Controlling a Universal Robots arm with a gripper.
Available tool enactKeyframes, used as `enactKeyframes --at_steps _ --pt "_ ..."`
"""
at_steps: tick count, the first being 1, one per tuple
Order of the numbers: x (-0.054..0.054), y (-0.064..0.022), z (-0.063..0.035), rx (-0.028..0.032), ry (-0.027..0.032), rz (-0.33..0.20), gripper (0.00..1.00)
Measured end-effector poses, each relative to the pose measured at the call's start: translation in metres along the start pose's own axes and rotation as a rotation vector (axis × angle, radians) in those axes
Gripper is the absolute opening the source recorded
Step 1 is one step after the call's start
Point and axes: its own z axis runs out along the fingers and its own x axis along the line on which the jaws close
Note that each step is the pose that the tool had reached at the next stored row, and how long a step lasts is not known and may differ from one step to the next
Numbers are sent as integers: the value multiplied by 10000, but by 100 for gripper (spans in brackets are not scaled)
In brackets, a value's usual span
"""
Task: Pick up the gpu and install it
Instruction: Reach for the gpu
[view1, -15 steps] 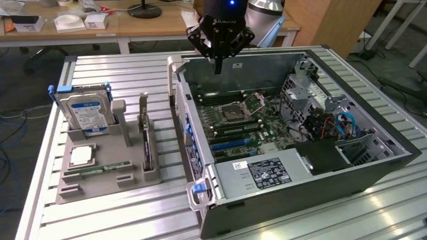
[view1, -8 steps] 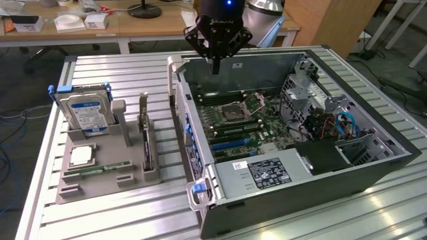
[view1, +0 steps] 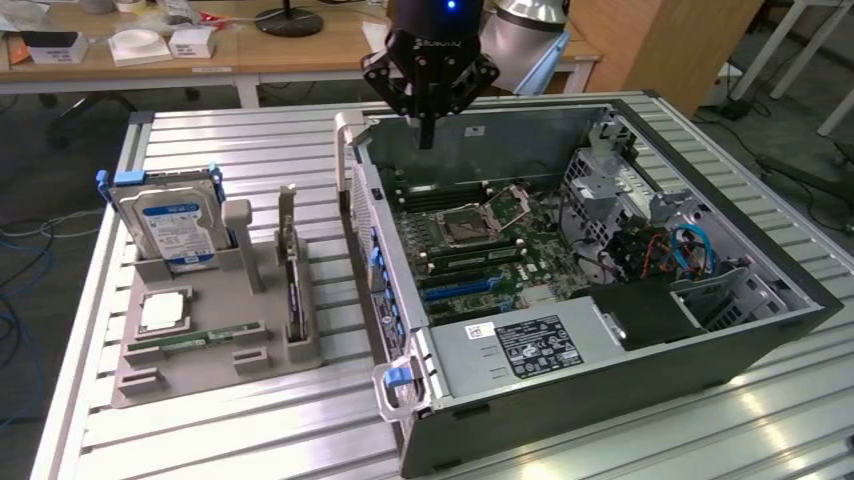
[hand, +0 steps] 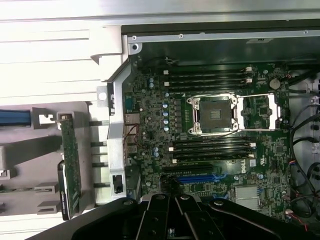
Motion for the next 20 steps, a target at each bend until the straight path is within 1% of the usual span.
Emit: enactKeyframes --at_steps 5,20 --pt "38 -3 -1 0 0 0 10" --pt "102 -8 -2 0 0 0 10"
